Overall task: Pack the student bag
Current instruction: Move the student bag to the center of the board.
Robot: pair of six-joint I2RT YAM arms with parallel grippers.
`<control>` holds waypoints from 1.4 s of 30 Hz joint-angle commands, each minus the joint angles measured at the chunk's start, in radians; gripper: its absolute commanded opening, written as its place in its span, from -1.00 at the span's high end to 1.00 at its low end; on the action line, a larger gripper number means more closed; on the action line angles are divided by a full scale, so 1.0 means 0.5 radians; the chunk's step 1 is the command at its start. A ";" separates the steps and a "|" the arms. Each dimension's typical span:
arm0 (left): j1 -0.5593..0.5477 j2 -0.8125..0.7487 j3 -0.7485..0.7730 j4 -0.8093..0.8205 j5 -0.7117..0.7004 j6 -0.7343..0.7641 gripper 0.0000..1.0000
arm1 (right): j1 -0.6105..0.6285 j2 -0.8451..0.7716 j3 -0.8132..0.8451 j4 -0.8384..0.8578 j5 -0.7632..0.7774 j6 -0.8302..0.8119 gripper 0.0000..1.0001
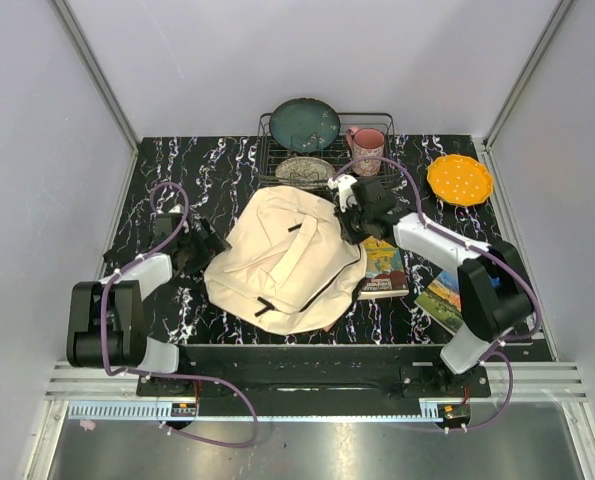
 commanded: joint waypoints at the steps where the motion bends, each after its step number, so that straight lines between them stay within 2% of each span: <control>1: -0.018 0.141 -0.046 0.291 0.326 0.027 -0.98 | -0.036 -0.308 -0.234 0.669 -0.065 -0.184 0.74; 3: -0.033 0.162 -0.067 0.396 0.433 0.018 -0.98 | -0.036 -0.440 -0.464 1.047 -0.154 -0.242 0.80; 5: -0.039 0.214 -0.080 0.478 0.540 0.006 -0.98 | -0.036 -0.508 -0.621 1.236 -0.163 -0.252 0.97; 6: -0.036 0.233 -0.080 0.494 0.565 0.003 -0.98 | -0.036 -0.538 -0.640 1.319 -0.151 -0.243 0.99; 10: -0.131 0.309 -0.095 0.543 0.599 0.027 -0.98 | -0.036 -0.502 -0.603 1.311 -0.151 -0.288 0.98; 13: -0.177 0.340 -0.077 0.549 0.639 0.064 -0.90 | -0.033 -0.444 -0.542 1.286 -0.221 -0.286 0.95; 15: -0.205 0.350 -0.061 0.531 0.639 0.082 -0.72 | -0.033 -0.407 -0.508 1.323 -0.225 -0.255 0.94; 16: -0.232 0.344 -0.064 0.531 0.630 0.079 -0.56 | -0.036 -0.395 -0.496 1.329 -0.219 -0.233 0.95; 18: -0.266 0.343 -0.067 0.531 0.606 0.076 -0.40 | -0.036 -0.361 -0.438 1.317 -0.218 -0.212 0.94; 20: -0.288 0.343 -0.064 0.531 0.599 0.079 -0.05 | -0.036 -0.339 -0.380 1.314 -0.225 -0.190 0.92; 22: -0.318 0.343 -0.055 0.525 0.596 0.082 0.10 | -0.036 -0.303 -0.346 1.298 -0.225 -0.178 0.91; 23: -0.325 0.343 -0.052 0.516 0.593 0.079 0.48 | -0.033 -0.287 -0.300 1.250 -0.225 -0.178 0.88; 25: -0.340 0.316 -0.067 0.512 0.566 0.049 0.77 | -0.036 -0.238 -0.238 1.173 -0.206 -0.132 0.83; 26: -0.346 0.301 -0.077 0.509 0.526 0.034 1.00 | -0.033 -0.217 -0.153 1.042 -0.158 -0.111 0.53; 28: -0.346 0.243 -0.107 0.503 0.474 -0.019 1.00 | -0.036 -0.155 -0.036 0.848 0.004 0.023 0.05; 29: -0.346 0.221 -0.113 0.500 0.413 -0.034 1.00 | -0.036 -0.137 0.110 0.580 0.087 0.094 -0.34; 32: -0.349 0.117 -0.135 0.460 0.305 -0.086 1.00 | -0.033 -0.103 0.311 0.171 0.446 0.303 -0.52; 35: -0.349 -0.024 -0.156 0.408 0.207 -0.120 1.00 | -0.036 -0.286 0.326 -0.017 0.726 0.463 -0.85; 36: -0.349 -0.092 -0.150 0.387 0.185 -0.120 1.00 | -0.036 -0.345 0.317 -0.054 0.775 0.557 -0.88; 39: -0.349 -0.217 -0.126 0.298 0.124 -0.114 1.00 | -0.036 -0.657 0.192 -0.098 0.742 0.705 -0.88; 42: -0.349 -0.343 -0.129 0.258 0.084 -0.138 1.00 | -0.036 -0.949 0.032 -0.107 0.268 0.932 -0.86</control>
